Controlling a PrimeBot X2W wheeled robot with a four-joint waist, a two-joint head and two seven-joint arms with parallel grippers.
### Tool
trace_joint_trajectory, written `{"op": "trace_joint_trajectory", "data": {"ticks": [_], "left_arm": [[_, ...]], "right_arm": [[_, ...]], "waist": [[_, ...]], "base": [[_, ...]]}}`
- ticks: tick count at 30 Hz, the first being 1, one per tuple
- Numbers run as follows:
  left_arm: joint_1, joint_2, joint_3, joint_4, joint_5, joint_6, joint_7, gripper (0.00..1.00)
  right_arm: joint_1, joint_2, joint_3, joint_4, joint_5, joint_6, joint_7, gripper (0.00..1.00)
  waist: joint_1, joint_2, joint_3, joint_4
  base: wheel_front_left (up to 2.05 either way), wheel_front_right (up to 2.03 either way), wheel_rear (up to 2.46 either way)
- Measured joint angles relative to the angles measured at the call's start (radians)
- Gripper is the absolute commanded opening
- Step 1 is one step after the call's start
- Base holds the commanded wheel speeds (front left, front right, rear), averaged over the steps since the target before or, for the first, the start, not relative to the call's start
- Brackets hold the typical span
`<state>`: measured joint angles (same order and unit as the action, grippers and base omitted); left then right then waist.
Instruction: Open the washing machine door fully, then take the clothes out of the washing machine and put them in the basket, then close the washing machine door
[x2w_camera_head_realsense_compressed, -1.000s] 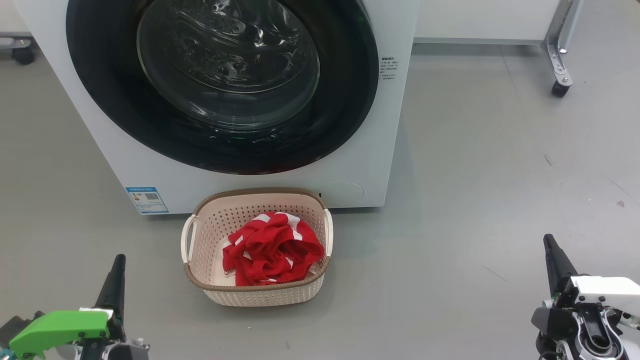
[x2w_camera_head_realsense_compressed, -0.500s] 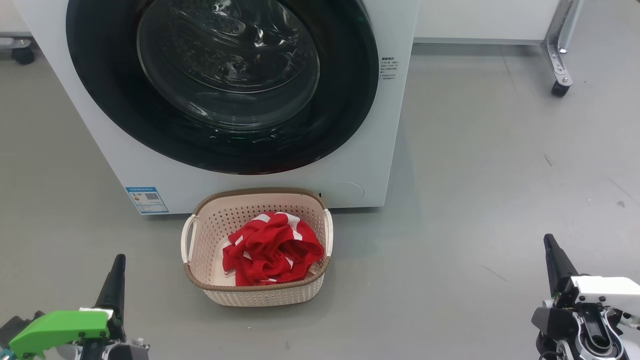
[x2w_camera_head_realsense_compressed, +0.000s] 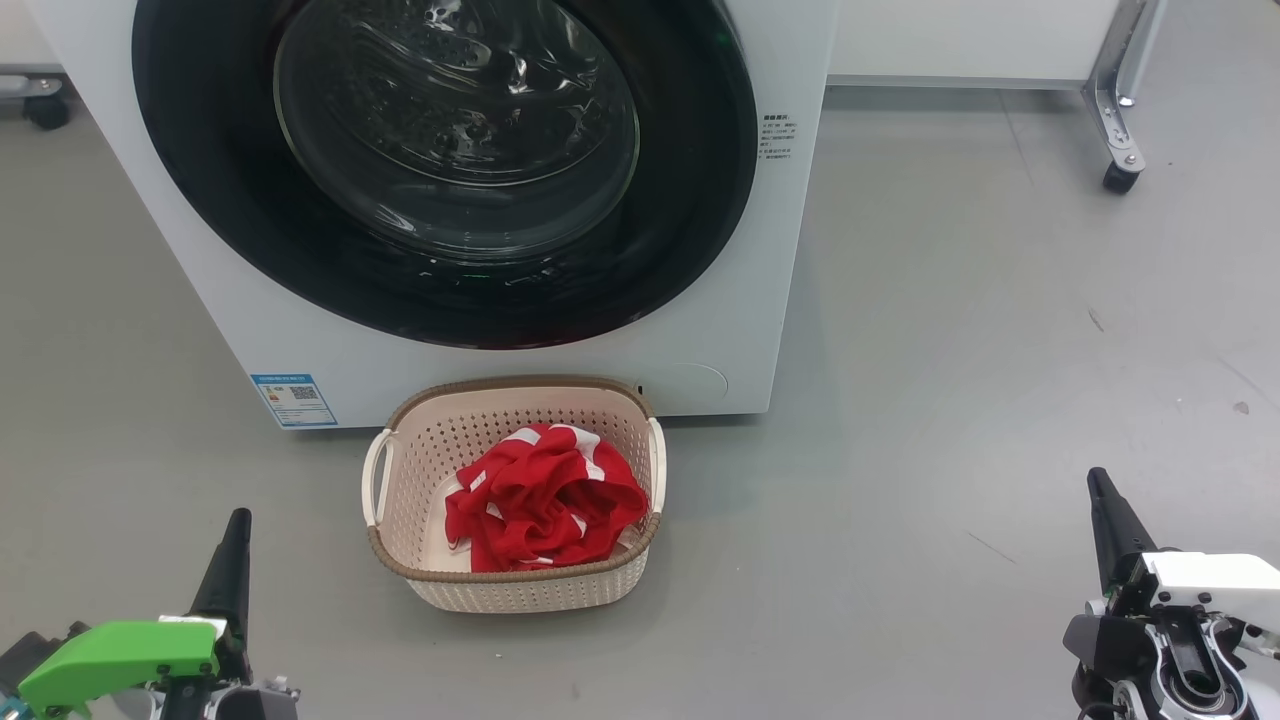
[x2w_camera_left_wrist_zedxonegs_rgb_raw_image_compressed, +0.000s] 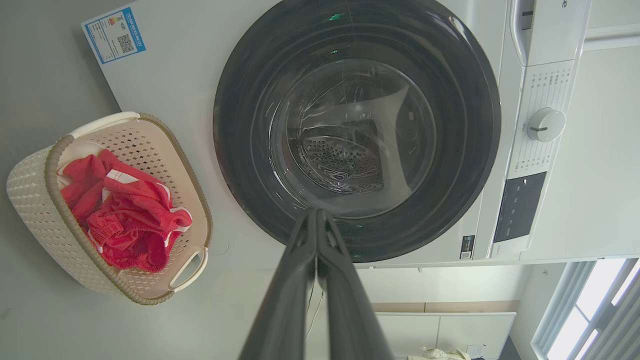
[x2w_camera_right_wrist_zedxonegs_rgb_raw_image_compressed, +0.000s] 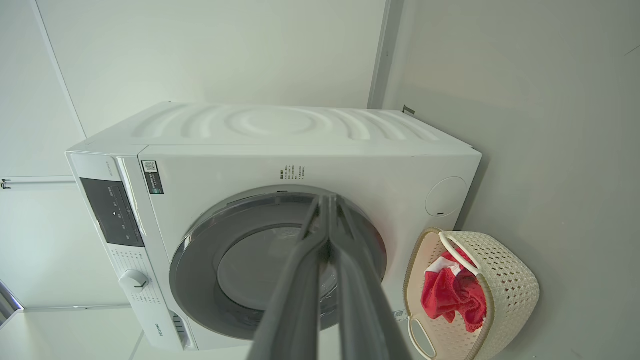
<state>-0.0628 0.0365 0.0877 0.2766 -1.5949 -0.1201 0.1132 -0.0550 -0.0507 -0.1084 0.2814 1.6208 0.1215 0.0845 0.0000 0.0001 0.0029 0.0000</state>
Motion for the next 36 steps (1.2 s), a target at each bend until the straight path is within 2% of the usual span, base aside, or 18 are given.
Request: {"op": "trace_joint_trajectory", "data": {"ticks": [36], "left_arm": [[0.000, 0.000, 0.000, -0.001, 0.000, 0.000, 0.000, 0.00]], "right_arm": [[0.000, 0.000, -0.002, -0.001, 0.000, 0.000, 0.003, 0.00]], "waist": [[0.0000, 0.0000, 0.000, 0.000]], "base": [[0.00, 0.00, 0.00]]}}
